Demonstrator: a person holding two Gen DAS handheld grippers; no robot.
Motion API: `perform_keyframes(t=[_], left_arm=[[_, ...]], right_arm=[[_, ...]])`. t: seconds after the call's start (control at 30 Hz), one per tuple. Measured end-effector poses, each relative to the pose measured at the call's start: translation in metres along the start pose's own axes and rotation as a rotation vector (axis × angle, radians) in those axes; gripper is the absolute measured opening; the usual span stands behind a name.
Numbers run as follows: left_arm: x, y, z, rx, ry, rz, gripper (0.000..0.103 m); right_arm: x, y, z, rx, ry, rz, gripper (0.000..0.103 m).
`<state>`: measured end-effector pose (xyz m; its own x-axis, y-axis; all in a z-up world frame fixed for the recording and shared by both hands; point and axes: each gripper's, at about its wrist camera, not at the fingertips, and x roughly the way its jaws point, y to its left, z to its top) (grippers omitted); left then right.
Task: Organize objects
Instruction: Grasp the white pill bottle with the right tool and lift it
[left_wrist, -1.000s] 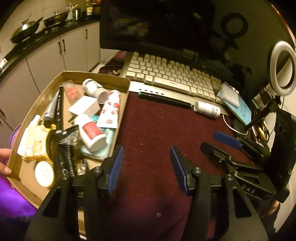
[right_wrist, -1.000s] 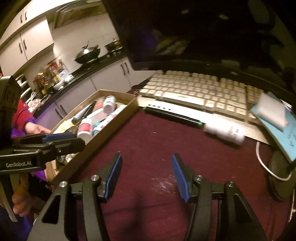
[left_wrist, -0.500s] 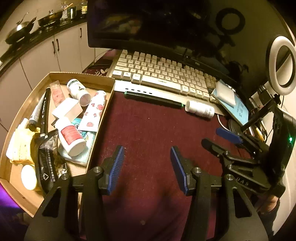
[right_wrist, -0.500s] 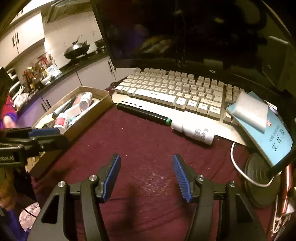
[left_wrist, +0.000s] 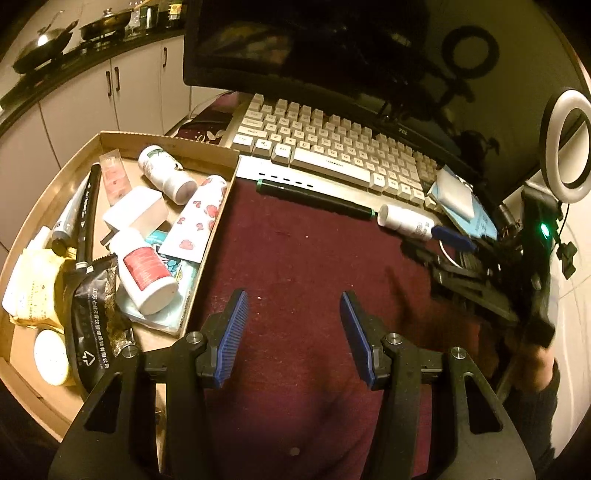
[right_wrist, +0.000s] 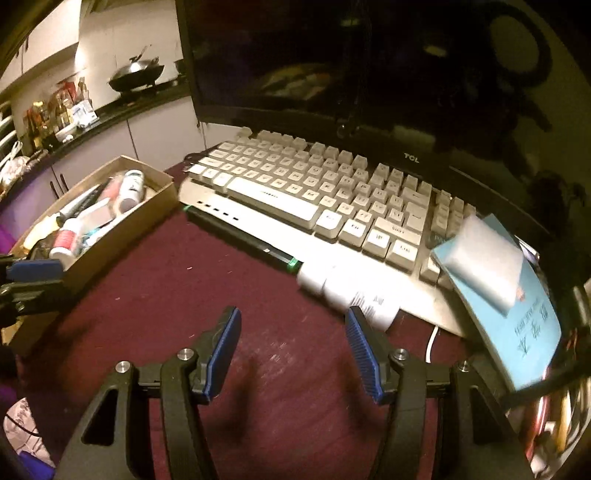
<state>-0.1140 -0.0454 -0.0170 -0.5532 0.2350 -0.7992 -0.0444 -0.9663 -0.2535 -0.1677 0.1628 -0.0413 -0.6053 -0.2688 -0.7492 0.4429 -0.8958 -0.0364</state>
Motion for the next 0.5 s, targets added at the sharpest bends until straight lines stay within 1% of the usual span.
perform_keyframes(t=[0.07, 0.2, 0.27, 0.33, 0.4, 0.5], left_arm=[[0.0, 0.003, -0.001, -0.002, 0.002, -0.004, 0.052], [-0.002, 0.012, 0.002, -0.032, -0.006, -0.036, 0.052], [-0.003, 0.013, 0.005, -0.026, -0.008, -0.037, 0.052], [-0.005, 0.014, 0.007, -0.019, -0.015, -0.039, 0.052], [-0.006, 0.017, 0.008, -0.026, -0.02, -0.045, 0.052], [-0.007, 0.022, 0.008, -0.034, -0.017, -0.039, 0.052]], right_arm=[[0.008, -0.005, 0.005, -0.01, 0.012, -0.038, 0.059], [0.017, -0.004, 0.013, -0.041, 0.021, -0.033, 0.059], [0.025, -0.003, 0.018, -0.075, 0.024, -0.058, 0.06], [0.037, -0.006, 0.025, -0.089, 0.047, -0.074, 0.063], [0.044, -0.011, 0.028, -0.093, 0.074, -0.061, 0.065], [0.051, -0.011, 0.027, -0.14, 0.127, -0.051, 0.066]])
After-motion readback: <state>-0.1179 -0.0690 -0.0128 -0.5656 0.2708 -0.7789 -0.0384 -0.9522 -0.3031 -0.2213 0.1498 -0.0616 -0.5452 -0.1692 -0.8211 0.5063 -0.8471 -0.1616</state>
